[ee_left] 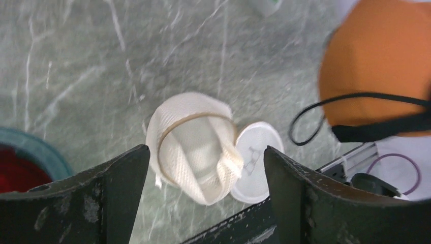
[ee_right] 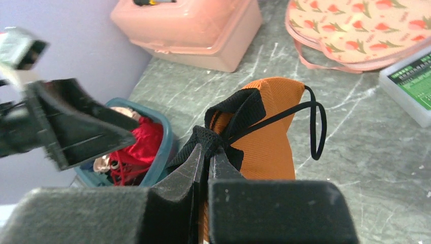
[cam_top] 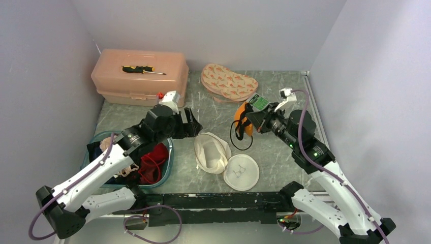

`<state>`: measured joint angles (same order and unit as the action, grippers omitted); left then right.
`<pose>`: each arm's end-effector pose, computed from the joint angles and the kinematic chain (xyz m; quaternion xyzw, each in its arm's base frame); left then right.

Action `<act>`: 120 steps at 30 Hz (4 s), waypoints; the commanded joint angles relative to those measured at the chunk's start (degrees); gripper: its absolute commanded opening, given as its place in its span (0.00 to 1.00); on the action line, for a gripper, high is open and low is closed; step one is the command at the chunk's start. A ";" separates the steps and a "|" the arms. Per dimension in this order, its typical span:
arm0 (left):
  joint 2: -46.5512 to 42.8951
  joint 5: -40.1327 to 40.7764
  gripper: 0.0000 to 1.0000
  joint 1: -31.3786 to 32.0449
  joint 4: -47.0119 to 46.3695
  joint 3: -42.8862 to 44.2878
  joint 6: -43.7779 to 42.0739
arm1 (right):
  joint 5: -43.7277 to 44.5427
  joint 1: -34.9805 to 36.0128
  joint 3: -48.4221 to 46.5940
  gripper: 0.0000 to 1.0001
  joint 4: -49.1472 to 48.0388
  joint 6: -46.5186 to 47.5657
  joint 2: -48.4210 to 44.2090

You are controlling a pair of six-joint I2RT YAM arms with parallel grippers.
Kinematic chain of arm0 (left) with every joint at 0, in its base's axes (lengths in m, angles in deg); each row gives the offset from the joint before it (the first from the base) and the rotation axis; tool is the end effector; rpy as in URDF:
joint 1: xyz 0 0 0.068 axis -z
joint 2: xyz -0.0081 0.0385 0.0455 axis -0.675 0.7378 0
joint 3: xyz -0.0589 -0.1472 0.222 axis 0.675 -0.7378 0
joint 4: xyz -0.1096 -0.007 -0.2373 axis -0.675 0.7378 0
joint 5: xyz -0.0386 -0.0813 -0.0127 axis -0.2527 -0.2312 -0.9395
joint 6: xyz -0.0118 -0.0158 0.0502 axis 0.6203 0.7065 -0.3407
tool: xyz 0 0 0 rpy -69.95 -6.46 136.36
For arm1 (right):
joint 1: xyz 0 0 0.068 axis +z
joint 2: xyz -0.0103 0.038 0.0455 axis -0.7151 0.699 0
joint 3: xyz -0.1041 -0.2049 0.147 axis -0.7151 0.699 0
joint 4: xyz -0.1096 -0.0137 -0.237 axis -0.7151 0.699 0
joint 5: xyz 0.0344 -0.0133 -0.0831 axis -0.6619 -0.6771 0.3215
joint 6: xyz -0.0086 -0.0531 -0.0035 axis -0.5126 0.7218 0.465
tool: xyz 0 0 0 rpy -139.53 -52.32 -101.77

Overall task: Unzip the laundry bag and remove the bra
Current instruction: Pick up the bra from the laundry bag, then place the bra in the bin.

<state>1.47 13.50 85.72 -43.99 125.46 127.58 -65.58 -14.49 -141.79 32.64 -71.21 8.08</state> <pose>0.1634 -0.1475 0.3428 -0.0249 0.8732 -0.2857 0.3941 0.1378 0.0870 0.3765 -0.0420 0.7515 0.3586 0.5521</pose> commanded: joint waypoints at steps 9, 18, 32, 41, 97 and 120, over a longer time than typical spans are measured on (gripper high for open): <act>1.75 -3.74 0.94 10.21 -27.39 -0.75 -23.58 | 7.98 -0.13 -2.05 0.00 -3.45 -14.44 5.62; 13.11 7.68 0.94 20.50 -31.69 4.64 -37.48 | 7.28 -0.13 -2.27 0.00 -2.87 -20.15 7.92; 21.52 11.44 0.94 21.25 -32.04 9.56 -37.50 | 3.04 -0.10 -2.18 0.00 -5.04 -24.85 10.16; 23.67 11.96 0.90 20.91 -31.47 10.07 -34.05 | 2.18 -0.13 -2.57 0.00 -5.49 -25.94 10.00; -7.78 25.30 0.03 -12.52 33.65 7.87 7.62 | -14.58 -0.13 22.33 1.00 -27.61 -17.34 5.23; -21.53 5.90 0.30 -52.17 31.31 -15.31 21.87 | -13.33 -0.13 25.99 1.00 -24.64 -14.79 0.11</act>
<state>-19.12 16.30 33.90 -14.74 111.27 141.89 -79.14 -14.49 -116.06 8.99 -87.10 9.54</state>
